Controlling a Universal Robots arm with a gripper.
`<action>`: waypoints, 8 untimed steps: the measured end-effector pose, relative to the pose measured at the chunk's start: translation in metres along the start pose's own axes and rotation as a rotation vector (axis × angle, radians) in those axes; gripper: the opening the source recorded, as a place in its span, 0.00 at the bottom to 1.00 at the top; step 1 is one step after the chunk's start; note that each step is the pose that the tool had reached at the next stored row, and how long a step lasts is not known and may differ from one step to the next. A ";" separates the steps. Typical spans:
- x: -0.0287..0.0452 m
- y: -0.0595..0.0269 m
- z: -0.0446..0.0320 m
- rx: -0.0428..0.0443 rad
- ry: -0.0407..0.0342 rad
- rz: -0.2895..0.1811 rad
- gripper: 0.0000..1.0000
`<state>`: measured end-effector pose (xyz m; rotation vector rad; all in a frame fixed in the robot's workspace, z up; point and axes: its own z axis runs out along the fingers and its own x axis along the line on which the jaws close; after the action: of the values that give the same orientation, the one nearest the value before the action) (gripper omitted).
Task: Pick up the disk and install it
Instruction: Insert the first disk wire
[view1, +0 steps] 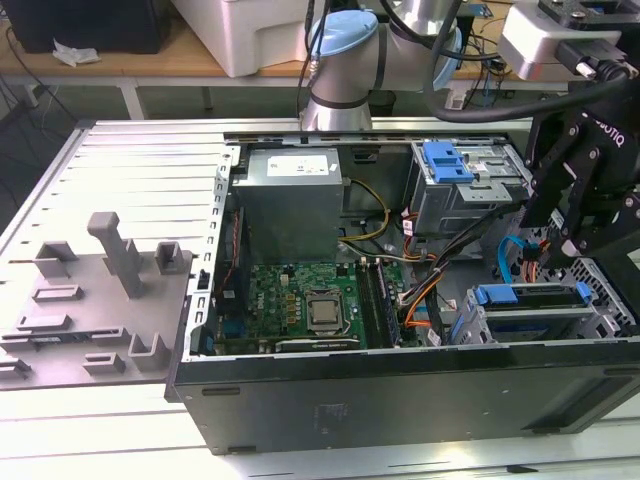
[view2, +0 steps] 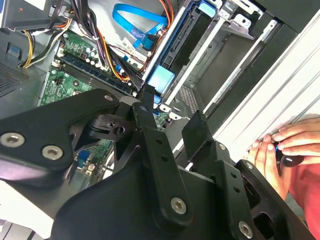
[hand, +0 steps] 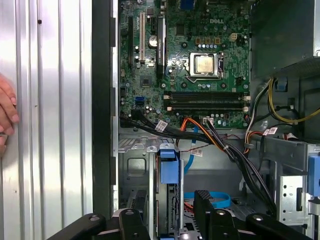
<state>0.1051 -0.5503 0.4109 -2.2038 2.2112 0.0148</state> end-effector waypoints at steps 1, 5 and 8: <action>-0.0004 0.0000 0.0003 0.0000 -0.0005 0.000 0.50; -0.0093 -0.0080 0.0011 0.0006 0.0010 0.031 0.50; -0.0119 -0.0161 0.0021 0.0014 0.0012 0.066 0.42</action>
<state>0.1212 -0.5385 0.4091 -2.1302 2.2825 0.0129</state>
